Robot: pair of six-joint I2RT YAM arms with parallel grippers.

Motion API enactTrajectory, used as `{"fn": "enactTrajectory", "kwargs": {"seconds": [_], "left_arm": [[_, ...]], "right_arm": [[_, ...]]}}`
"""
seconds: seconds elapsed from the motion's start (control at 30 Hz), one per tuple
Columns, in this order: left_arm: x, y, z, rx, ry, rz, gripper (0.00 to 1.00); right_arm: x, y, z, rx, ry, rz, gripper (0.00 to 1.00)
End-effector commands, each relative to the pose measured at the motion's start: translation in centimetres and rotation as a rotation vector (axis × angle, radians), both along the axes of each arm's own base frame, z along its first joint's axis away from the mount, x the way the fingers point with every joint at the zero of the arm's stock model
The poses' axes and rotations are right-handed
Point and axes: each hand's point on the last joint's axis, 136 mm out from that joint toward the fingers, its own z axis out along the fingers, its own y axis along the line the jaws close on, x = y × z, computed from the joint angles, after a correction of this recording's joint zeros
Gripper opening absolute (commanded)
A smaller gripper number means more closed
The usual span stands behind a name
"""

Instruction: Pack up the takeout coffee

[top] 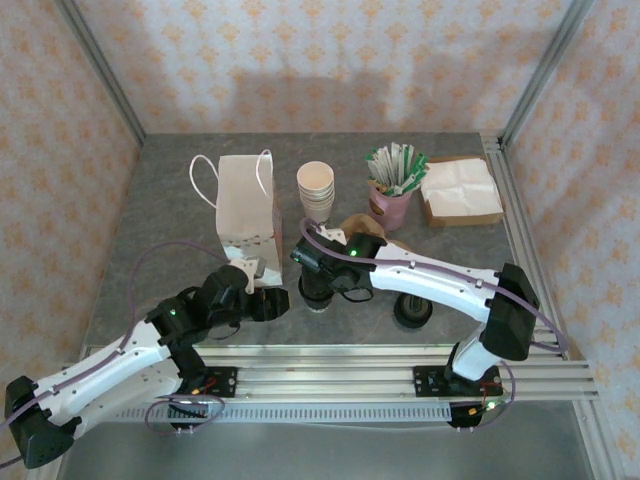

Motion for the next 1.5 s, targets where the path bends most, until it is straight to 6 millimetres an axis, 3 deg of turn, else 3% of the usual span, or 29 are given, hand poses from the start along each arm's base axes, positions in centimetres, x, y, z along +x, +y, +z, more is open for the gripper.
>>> {"fn": "enactTrajectory", "kwargs": {"seconds": [0.0, 0.27, 0.57, 0.87, 1.17, 1.47], "left_arm": [[0.7, -0.5, 0.9, -0.042, -0.027, 0.038, 0.52], [1.1, -2.2, 0.6, -0.089, -0.021, 0.074, 0.46], [2.0, -2.1, -0.6, -0.076, -0.017, 0.17, 0.4], [3.1, -1.5, -1.1, -0.05, -0.048, 0.23, 0.4], [3.7, -2.6, -1.8, -0.042, -0.034, 0.221, 0.41], [3.9, -2.0, -2.4, 0.029, -0.033, 0.234, 0.42]], "right_arm": [[0.4, -0.5, 1.1, 0.038, -0.049, -0.039, 0.77], [2.4, -1.7, 0.5, 0.279, -0.03, -0.171, 0.67], [3.6, -1.7, -1.3, 0.341, 0.02, -0.217, 0.64], [2.5, -3.0, -2.5, 0.32, 0.05, -0.242, 0.62], [1.1, -2.7, -3.0, 0.342, 0.098, -0.246, 0.61], [-0.6, -3.4, -3.4, 0.346, 0.113, -0.28, 0.61]]}}
